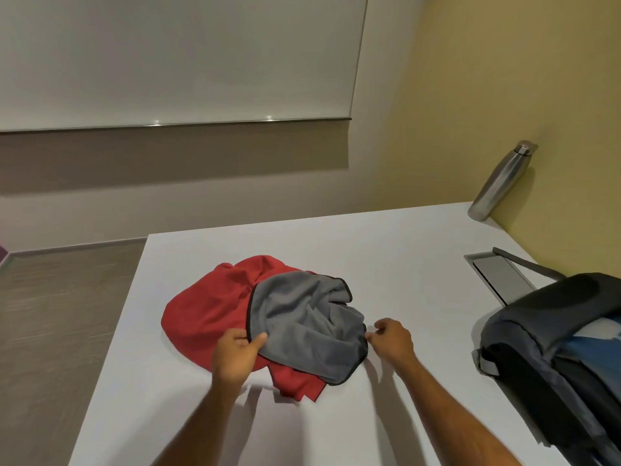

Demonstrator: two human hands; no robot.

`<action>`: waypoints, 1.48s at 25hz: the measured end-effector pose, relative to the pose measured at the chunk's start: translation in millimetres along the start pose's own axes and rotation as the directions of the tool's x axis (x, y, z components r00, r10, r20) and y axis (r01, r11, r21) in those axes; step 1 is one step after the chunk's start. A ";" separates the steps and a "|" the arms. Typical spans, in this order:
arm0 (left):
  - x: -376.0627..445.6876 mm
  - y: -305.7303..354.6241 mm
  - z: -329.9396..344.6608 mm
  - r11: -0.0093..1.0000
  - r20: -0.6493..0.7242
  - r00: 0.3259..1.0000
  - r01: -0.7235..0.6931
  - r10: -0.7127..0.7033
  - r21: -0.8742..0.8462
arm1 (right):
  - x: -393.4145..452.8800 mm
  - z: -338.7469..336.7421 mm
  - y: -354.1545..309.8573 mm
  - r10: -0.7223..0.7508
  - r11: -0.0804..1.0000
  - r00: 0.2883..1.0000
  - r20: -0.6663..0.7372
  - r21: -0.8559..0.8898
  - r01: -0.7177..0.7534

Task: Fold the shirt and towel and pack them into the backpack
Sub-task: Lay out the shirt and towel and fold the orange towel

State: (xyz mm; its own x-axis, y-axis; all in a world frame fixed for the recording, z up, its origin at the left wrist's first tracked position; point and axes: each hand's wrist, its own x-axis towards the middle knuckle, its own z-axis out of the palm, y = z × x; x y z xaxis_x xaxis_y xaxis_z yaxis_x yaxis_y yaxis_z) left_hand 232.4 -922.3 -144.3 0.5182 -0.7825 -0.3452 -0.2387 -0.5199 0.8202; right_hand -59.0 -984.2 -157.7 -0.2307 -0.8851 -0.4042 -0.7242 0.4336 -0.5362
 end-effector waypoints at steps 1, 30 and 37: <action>1.9 0.7 2.4 0.999 -0.015 1.000 0.028 -0.028 -0.017 | 6.6 5.7 -0.2 0.020 1.000 0.999 0.034 0.017 -0.020; -52.1 83.4 -29.2 0.875 0.216 0.949 -0.104 0.230 -0.474 | -63.3 -103.7 -5.2 -0.398 0.909 0.771 -0.497 -0.098 0.406; -73.2 117.1 -29.2 0.813 0.054 0.941 -0.259 0.334 -0.521 | -76.3 -137.8 -7.6 -0.381 0.864 0.745 -0.548 0.076 0.498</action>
State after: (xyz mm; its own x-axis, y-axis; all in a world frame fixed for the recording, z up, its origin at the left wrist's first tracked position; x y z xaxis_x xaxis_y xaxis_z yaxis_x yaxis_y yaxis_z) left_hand 190.5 -915.9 -9.6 0.3636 -0.9285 -0.0757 0.1001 -0.0418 0.9941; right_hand -125.5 -943.2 -20.7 -0.2516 -0.9171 0.3093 -0.6909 -0.0536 -0.7210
